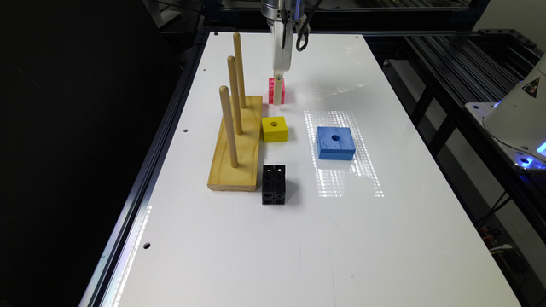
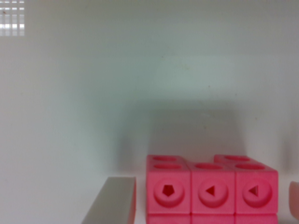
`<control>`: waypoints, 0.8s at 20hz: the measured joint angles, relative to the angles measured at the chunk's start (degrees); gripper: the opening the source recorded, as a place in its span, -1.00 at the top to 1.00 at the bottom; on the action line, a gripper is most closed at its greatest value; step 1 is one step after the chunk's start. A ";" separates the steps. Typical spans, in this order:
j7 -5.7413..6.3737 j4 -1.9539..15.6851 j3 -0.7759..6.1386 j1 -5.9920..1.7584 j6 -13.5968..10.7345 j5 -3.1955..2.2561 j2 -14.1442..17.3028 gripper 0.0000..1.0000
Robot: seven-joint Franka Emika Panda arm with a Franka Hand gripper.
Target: Pick up pink block.
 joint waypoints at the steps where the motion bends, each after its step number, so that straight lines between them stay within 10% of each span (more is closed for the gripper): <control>1: 0.00 0.00 0.00 0.00 0.00 0.00 0.07 -1.00; 6: 0.07 0.20 0.01 0.03 1.66 -0.08 1.86 -1.00; 7: 0.06 0.23 0.01 0.00 1.67 -0.08 1.88 1.00; 16: 0.06 0.23 0.02 -0.03 1.64 -0.08 1.88 1.00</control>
